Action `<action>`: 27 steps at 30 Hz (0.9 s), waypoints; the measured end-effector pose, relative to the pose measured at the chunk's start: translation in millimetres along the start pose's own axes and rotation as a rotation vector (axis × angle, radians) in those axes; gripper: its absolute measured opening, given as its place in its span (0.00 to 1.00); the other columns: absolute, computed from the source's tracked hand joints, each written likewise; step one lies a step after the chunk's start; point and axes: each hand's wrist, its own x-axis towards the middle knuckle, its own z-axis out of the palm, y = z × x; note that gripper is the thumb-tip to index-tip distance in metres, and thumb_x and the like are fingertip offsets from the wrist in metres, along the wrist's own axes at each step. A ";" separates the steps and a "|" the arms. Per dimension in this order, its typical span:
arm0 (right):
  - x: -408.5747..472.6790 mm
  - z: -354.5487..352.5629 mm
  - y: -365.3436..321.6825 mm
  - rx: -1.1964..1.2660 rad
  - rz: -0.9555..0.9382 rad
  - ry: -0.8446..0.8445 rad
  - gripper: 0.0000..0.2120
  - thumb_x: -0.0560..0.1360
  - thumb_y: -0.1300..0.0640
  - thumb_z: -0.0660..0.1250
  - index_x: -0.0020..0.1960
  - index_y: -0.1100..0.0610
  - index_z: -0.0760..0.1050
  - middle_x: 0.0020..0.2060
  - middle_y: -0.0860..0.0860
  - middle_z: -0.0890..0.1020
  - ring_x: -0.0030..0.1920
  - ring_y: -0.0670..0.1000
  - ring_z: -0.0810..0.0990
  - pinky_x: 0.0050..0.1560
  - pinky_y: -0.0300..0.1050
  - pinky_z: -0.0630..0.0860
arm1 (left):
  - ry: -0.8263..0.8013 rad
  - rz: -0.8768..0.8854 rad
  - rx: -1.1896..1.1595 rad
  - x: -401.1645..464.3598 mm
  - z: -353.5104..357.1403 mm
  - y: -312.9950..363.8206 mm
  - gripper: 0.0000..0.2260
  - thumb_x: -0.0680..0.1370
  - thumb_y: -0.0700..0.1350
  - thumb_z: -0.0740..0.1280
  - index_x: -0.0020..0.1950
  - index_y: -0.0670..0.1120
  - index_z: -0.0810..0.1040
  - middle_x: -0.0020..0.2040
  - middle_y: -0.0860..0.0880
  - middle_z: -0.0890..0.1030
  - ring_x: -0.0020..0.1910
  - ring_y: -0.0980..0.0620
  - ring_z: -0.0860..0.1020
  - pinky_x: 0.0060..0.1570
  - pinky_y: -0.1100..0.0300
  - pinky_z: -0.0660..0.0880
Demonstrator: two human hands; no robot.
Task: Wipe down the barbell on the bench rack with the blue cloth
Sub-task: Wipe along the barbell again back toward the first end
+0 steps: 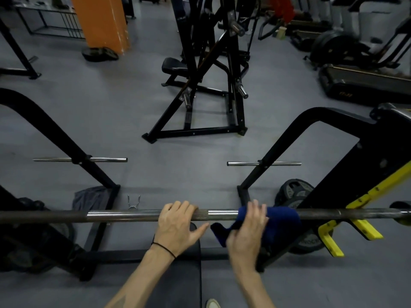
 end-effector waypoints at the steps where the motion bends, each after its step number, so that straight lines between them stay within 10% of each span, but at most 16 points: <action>1: -7.6 5.5 -14.9 0.030 -0.080 -0.051 0.51 0.61 0.76 0.72 0.81 0.65 0.58 0.81 0.60 0.61 0.83 0.60 0.53 0.83 0.55 0.44 | 0.000 -0.002 -0.003 -0.1 0.6 0.0 0.21 0.75 0.67 0.65 0.50 0.49 0.80 0.42 0.52 0.77 0.41 0.49 0.75 0.45 0.53 0.70; 5: -2.6 -9.2 13.2 -0.033 -0.486 -0.178 0.49 0.62 0.76 0.70 0.81 0.61 0.61 0.81 0.55 0.63 0.81 0.56 0.60 0.82 0.53 0.53 | -0.024 0.050 0.002 -0.9 -1.5 -4.2 0.20 0.76 0.64 0.64 0.53 0.49 0.80 0.43 0.53 0.77 0.40 0.50 0.75 0.43 0.55 0.69; 11: 0.4 -7.3 12.6 0.011 0.014 -0.002 0.50 0.64 0.76 0.71 0.82 0.63 0.56 0.83 0.55 0.56 0.83 0.58 0.51 0.83 0.57 0.47 | -0.045 0.049 -0.037 0.3 -8.0 -0.9 0.16 0.76 0.61 0.66 0.54 0.50 0.78 0.44 0.54 0.75 0.42 0.51 0.73 0.46 0.57 0.65; 17: -8.6 -9.4 10.6 -0.017 -0.537 -0.210 0.45 0.67 0.71 0.64 0.83 0.61 0.56 0.83 0.54 0.57 0.82 0.55 0.57 0.79 0.57 0.58 | -0.109 0.087 -0.042 -1.2 -15.8 -3.9 0.16 0.75 0.60 0.66 0.55 0.51 0.77 0.44 0.54 0.75 0.41 0.51 0.73 0.46 0.57 0.66; 23: 1.3 -10.1 21.0 0.011 0.062 0.048 0.48 0.64 0.77 0.70 0.81 0.64 0.58 0.82 0.56 0.58 0.84 0.57 0.51 0.81 0.64 0.54 | -0.295 0.042 0.092 15.5 -15.5 -0.9 0.20 0.59 0.54 0.82 0.41 0.50 0.76 0.34 0.52 0.75 0.31 0.50 0.75 0.31 0.56 0.71; 27: -21.7 5.9 -24.1 0.059 -0.247 -0.129 0.50 0.61 0.75 0.69 0.82 0.64 0.57 0.82 0.57 0.60 0.83 0.58 0.53 0.83 0.54 0.48 | -0.373 0.030 0.152 30.4 -15.2 0.0 0.22 0.49 0.53 0.84 0.32 0.49 0.76 0.24 0.50 0.76 0.21 0.49 0.75 0.22 0.63 0.67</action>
